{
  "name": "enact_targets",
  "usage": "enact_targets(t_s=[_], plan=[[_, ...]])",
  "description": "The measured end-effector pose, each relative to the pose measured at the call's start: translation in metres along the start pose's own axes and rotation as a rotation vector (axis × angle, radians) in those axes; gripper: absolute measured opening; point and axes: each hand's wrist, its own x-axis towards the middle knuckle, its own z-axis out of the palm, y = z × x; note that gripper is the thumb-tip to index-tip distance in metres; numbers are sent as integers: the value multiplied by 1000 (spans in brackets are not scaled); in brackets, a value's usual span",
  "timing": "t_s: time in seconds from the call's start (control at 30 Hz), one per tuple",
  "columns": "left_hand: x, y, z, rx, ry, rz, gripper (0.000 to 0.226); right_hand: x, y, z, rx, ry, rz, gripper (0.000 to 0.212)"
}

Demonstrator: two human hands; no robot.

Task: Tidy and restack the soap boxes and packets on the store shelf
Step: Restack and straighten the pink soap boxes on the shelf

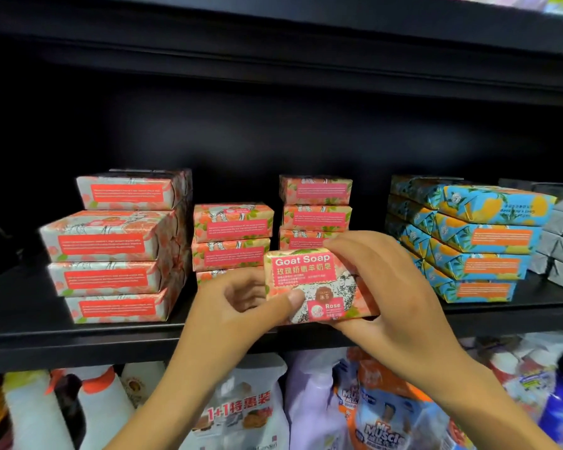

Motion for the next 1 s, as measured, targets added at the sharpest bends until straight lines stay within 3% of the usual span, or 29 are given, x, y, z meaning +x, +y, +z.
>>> enact_targets(t_s=[0.13,0.23,0.3,0.37,0.6,0.7,0.8,1.0], plan=[[-7,2,4,-68,81,115,31,-1,-3,-6,97,-8,53,75],[-10,8,5,-70,76,168,32,-4,-6,-11,441,-85,250,97],[-9,8,5,-78,61,190,30,-6,-7,-11,680,-70,374,90],[-8,5,5,-105,27,191,31,-6,-6,-9,742,-11,440,79],[3,-13,-4,-103,13,202,53,-6,-16,-4,547,138,387,50],[5,-18,-8,-61,11,236,50,-6,-21,-4,493,121,288,44],[5,-21,-8,-15,51,383,40,-6,-22,-4,430,97,153,37],[5,-20,-18,353,164,856,35,-13,-14,0,376,97,44,44]])
